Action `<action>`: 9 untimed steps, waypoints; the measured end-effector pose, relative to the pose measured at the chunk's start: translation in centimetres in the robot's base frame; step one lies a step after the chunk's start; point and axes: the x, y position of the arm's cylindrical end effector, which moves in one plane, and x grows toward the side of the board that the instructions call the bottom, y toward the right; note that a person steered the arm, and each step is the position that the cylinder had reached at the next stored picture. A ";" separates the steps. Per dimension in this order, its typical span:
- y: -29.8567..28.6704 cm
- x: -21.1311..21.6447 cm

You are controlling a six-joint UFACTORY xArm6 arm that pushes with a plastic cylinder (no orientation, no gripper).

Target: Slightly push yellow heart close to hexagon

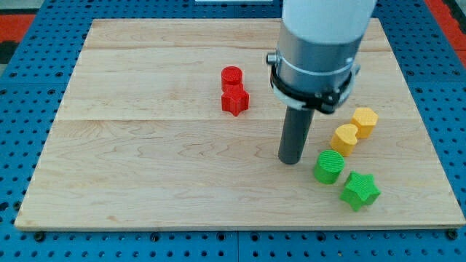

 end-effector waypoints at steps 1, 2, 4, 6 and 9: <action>3.7 -0.2; 5.0 1.8; 5.0 4.1; 5.2 -1.9; 6.9 1.6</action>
